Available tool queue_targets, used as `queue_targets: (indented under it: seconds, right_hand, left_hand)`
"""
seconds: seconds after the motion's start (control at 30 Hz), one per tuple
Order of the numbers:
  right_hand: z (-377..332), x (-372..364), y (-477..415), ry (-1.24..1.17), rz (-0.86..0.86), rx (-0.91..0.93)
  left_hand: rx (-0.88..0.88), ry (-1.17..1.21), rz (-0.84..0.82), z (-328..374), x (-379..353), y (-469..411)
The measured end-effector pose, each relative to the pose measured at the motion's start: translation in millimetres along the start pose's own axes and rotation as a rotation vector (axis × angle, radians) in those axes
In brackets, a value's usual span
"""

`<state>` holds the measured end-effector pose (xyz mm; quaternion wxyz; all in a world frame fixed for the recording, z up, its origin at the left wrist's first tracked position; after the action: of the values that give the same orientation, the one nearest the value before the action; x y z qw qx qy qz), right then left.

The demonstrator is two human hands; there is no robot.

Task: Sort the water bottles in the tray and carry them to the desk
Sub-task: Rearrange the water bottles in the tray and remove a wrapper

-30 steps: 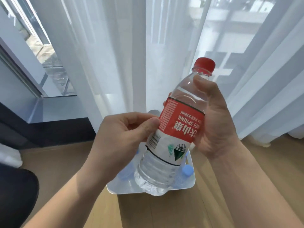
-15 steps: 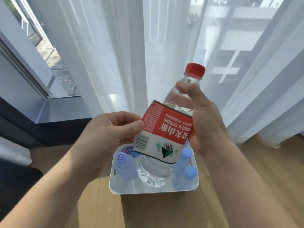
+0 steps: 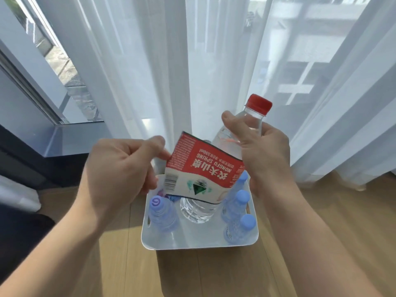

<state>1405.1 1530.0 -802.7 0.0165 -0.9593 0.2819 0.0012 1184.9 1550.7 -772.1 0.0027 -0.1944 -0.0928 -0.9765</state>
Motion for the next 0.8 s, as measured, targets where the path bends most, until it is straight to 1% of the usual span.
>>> queue_targets:
  seconds: [0.03, 0.07, 0.17, 0.2, 0.27, 0.3, 0.33, 0.37, 0.4, 0.43, 0.47, 0.53, 0.57, 0.6, 0.63, 0.67, 0.7, 0.8]
  right_hand:
    - [0.5, -2.1, 0.7, 0.0, -0.017, -0.002]
    - [1.4, -4.4, 1.4, -0.01, -0.036, -0.009]
    - [4.1, -10.0, 3.0, -0.051, -0.06, -0.039]
    - [4.3, -10.5, 3.0, -0.062, -0.057, -0.046]
    - [5.4, -8.8, 2.3, -0.069, -0.031, -0.054]
    - [5.7, -6.6, 1.9, -0.068, -0.009, -0.056]
    - [6.0, -4.3, 1.0, -0.073, 0.012, -0.057]
    - [6.0, -2.4, -0.1, -0.082, 0.03, -0.056]
    - [6.2, -0.4, -1.2, -0.088, 0.044, -0.053]
    - [6.0, 0.7, -1.7, -0.091, 0.05, -0.05]
    - [5.4, 1.2, -2.1, -0.093, 0.047, -0.045]
    - [4.3, 0.5, -2.0, -0.08, 0.026, -0.032]
    - [4.1, -0.5, -1.4, -0.064, 0.011, -0.027]
    - [4.1, -1.9, -0.8, -0.052, -0.006, -0.022]
    - [3.8, -4.5, 0.5, -0.043, -0.028, -0.016]
    - [3.5, -8.5, 2.0, -0.04, -0.055, -0.011]
    - [3.0, -13.7, 4.0, -0.047, -0.086, -0.005]
    - [5.2, -27.8, 9.6, -0.091, -0.157, -0.01]
  left_hand:
    - [0.054, 0.024, 0.028, -4.9, -0.1, -3.5]
    - [0.102, 0.024, 0.006, -9.2, -4.3, -7.2]
    - [0.178, 0.065, -0.2, -15.8, -21.1, -15.1]
    - [0.185, 0.123, -0.318, -15.4, -26.6, -15.0]
    - [0.221, 0.238, -0.664, -12.5, -41.5, -3.5]
    - [0.243, 0.225, -0.845, -11.0, -48.2, 8.2]
    - [0.274, 0.159, -0.981, -11.2, -52.9, 20.2]
    - [0.324, 0.064, -1.048, -15.5, -55.6, 28.5]
    - [0.394, -0.055, -1.032, -24.3, -55.7, 30.3]
    - [0.459, -0.182, -0.933, -35.1, -51.9, 25.9]
    - [0.488, -0.322, -0.805, -45.3, -46.3, 19.0]
    - [0.442, -0.549, -0.55, -52.3, -36.9, 6.0]
    - [0.371, -0.567, -0.412, -48.3, -33.8, -0.5]
    - [0.27, -0.524, -0.281, -40.0, -30.7, -6.2]
    - [0.178, -0.442, -0.169, -30.6, -26.6, -10.6]
    - [0.111, -0.326, -0.112, -21.7, -24.7, -13.4]
    - [0.081, -0.229, -0.127, -14.4, -28.0, -14.0]
    - [0.114, -0.113, -0.34, -13.5, -51.1, -10.7]
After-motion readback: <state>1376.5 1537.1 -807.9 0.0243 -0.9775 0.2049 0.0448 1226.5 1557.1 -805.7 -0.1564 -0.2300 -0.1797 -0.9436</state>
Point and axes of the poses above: each hand's wrist, its own y-axis away from the middle knuckle, its own x-axis out of the back of the hand, z = x × y, the point moved 8 cm from there along -y, towards the middle knuckle, and after that the axes turned 14 degrees about x, right-handed, at the moved point
